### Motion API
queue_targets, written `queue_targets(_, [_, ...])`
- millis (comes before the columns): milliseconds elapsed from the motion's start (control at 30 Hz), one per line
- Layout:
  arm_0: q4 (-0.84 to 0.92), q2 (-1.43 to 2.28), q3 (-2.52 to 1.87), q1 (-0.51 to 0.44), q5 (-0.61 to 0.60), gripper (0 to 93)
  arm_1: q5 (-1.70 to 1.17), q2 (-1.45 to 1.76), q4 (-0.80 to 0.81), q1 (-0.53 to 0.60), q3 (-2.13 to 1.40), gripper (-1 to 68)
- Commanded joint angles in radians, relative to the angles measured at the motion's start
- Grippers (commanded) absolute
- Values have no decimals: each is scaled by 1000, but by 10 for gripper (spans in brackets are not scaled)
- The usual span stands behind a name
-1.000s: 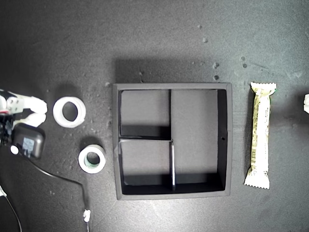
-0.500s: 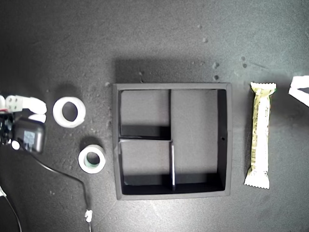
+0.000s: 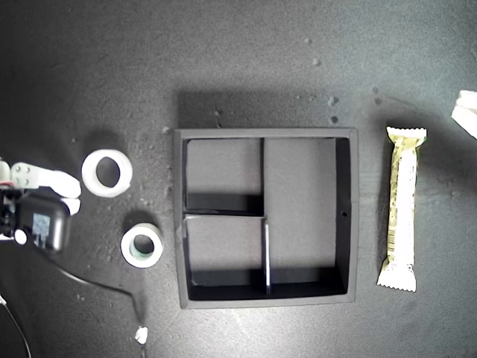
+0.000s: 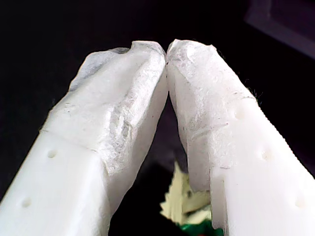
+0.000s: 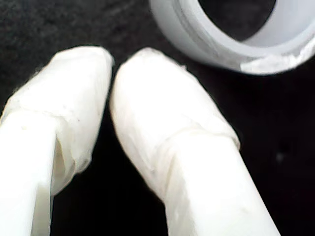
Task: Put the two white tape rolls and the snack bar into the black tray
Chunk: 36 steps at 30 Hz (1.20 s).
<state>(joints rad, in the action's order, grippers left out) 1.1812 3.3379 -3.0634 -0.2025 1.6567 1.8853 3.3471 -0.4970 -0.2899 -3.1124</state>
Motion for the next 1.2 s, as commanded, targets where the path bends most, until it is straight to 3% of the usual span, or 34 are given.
queue_targets(0, [-130,44,61,17,-114,80,-86,2,75,20,-12,-4])
queue_targets(100, [-351,46,84,80,-273,111,-184,2,143,29,-12,-4])
queue_targets(200, [-462,49,135,127,-420,147,-314,2,247,60,-12,-4])
queue_targets(333, [-431,-8,258,156,-512,157,-411,3,212,81,51,-3])
queue_targets(433, [-419,-261,440,144,-552,149,-492,-3,137,97,138,-2])
queue_targets(467, [-393,-380,525,138,-555,147,-537,-11,114,110,184,4])
queue_targets(633, [-225,-897,833,149,-537,143,-752,-172,-121,225,503,220])
queue_targets(767, [-201,-1114,887,150,-500,128,-902,-526,-302,371,802,252])
queue_targets(900, [-189,-1207,877,129,-442,176,-991,-788,-465,497,986,269])
queue_targets(1167, [-173,-1203,815,100,-348,214,-1085,-1009,-492,624,942,263])
